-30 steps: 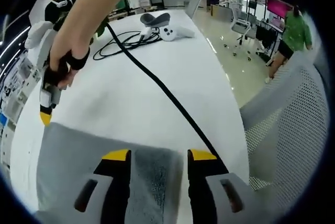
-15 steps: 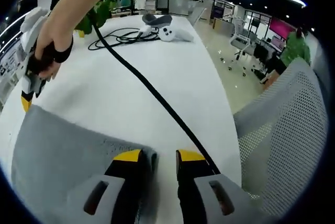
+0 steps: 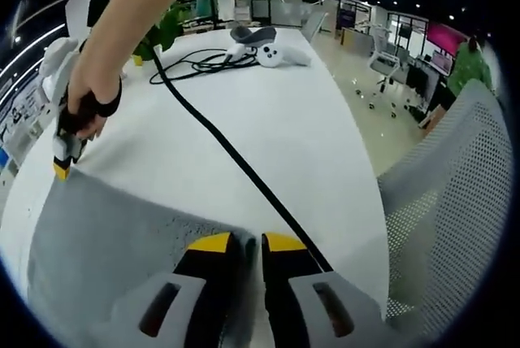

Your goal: Fold the towel on the table until its edges align and the towel forms a compact rectangular stack.

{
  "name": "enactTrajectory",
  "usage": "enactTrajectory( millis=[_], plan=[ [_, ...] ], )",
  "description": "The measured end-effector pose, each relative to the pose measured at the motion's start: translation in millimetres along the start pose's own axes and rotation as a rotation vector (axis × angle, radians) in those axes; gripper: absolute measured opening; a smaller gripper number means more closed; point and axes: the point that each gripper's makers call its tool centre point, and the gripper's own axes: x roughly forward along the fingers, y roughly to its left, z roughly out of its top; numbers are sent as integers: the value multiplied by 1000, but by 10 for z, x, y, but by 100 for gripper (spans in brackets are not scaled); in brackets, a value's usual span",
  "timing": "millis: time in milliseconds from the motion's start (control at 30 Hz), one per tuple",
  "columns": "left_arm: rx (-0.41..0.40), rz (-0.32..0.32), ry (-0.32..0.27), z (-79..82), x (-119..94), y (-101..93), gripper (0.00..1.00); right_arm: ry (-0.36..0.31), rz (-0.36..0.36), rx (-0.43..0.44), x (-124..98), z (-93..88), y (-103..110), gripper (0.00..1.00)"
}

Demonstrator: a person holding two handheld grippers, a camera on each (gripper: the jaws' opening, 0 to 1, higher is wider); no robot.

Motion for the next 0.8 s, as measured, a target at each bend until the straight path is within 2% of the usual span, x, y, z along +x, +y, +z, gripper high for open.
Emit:
enactTrajectory(
  millis=[100,167,267,333,367,400,500,667,800],
  plan=[
    [-23,20,-15,8,15,32,9,-6,-17,-8,10,14,-30,28],
    [3,34,-11,11,16,33,8,-15,-31,-20,26,20,-45,24],
    [5,43,-8,2,16,56,5,-11,-48,-38,20,-1,-40,13],
    [29,29,14,4,21,54,5,-16,-4,-31,54,-15,43,5],
    [58,21,31,4,26,57,4,-11,-17,-25,47,-29,24,4],
    [91,14,40,6,26,52,4,-19,-26,-27,52,-23,12,4],
    [112,18,46,5,24,38,3,-22,-32,-20,66,-22,3,4],
    [119,15,53,3,23,46,3,-8,-35,-12,83,-18,3,2],
    [134,4,57,-3,15,38,3,-1,-29,-42,67,-13,28,1]
  ],
)
